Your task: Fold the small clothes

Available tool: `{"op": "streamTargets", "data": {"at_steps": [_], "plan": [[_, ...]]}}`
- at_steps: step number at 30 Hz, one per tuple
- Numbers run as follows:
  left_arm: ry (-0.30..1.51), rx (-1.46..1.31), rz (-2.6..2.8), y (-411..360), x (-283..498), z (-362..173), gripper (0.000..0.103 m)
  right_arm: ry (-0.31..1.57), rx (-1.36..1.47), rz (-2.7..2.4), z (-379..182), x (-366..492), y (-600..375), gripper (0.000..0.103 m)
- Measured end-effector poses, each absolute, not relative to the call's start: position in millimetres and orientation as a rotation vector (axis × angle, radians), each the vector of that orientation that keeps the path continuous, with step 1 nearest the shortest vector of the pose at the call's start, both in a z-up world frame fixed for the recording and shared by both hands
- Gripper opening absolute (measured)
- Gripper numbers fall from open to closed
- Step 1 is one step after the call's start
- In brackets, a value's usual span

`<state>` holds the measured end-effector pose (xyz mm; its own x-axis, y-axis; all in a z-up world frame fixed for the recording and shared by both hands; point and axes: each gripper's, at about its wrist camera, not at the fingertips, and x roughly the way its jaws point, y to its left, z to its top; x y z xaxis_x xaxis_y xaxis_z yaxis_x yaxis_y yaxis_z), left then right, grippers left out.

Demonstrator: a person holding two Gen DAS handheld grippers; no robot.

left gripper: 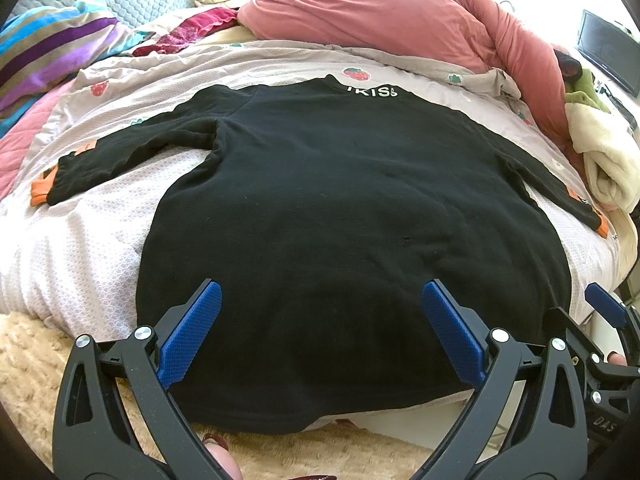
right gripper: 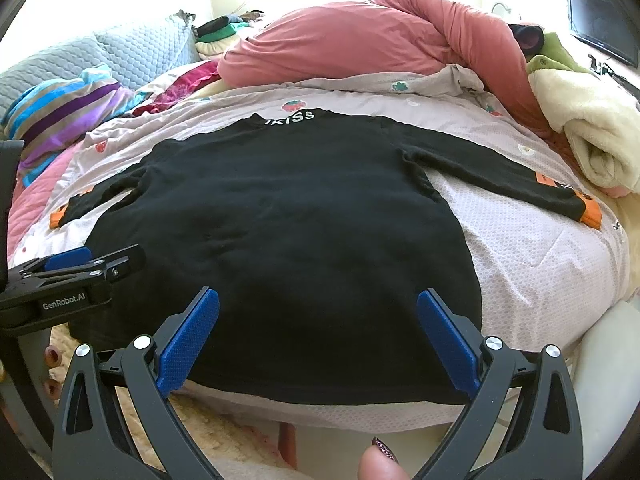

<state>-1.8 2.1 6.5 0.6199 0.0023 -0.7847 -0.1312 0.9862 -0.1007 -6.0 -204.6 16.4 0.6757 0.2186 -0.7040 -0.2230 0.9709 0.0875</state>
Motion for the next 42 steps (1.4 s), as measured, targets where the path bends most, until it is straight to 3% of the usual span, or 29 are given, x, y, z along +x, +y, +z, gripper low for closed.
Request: {"op": "streamTargets", "data": {"at_steps": [42], "plan": [[0.896, -0.142, 0.088, -2.2, 1.9, 8.5, 0.095, 0.772, 0.004, 0.244, 18.4, 1.7, -207.4, 0.099]]}}
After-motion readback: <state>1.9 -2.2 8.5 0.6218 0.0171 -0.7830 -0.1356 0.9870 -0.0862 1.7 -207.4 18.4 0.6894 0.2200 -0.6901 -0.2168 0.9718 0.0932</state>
